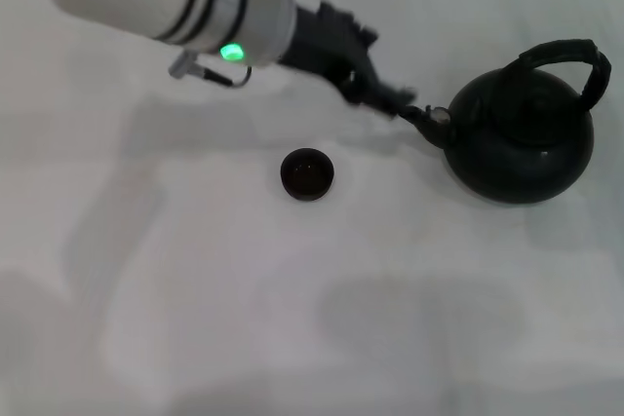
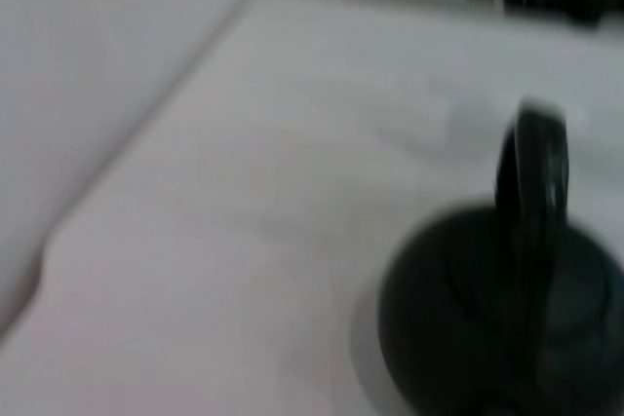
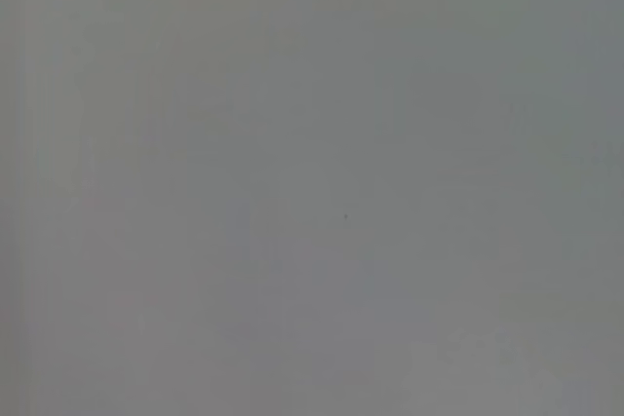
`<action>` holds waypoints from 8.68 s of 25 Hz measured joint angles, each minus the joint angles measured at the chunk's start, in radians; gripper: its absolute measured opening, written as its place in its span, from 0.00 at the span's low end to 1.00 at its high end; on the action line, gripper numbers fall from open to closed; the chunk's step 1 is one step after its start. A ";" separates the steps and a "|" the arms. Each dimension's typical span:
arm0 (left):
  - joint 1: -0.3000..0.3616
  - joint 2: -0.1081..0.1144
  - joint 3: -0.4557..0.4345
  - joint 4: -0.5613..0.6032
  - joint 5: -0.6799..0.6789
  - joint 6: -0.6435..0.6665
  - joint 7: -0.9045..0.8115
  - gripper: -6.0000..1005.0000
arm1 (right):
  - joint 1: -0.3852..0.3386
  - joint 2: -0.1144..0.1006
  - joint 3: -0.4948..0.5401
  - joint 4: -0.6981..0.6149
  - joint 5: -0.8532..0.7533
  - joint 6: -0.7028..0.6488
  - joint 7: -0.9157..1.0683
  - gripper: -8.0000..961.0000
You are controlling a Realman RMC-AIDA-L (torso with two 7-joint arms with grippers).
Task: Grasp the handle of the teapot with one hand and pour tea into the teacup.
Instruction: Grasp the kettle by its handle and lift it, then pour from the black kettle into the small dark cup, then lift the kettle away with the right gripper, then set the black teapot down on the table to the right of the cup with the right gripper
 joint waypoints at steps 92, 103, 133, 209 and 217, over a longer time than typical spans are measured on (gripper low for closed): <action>0.243 -0.003 -0.369 -0.892 -1.849 0.016 1.398 0.88 | 0.042 -0.014 -0.587 -0.214 -0.014 0.005 0.333 0.21; 0.241 -0.005 -0.360 -0.899 -1.846 0.014 1.398 0.88 | 0.079 -0.012 -0.643 -0.345 -0.015 0.199 0.133 0.19; 0.232 -0.008 -0.345 -0.925 -1.851 0.021 1.398 0.88 | 0.082 -0.004 -0.675 -0.373 -0.005 0.165 -0.289 0.15; 0.235 -0.006 -0.343 -0.934 -1.845 0.021 1.398 0.88 | 0.079 -0.011 -0.677 -0.350 0.014 0.158 0.177 0.13; 0.234 -0.006 -0.343 -0.944 -1.843 0.014 1.400 0.88 | 0.069 -0.012 -0.567 -0.220 0.029 0.086 0.341 0.13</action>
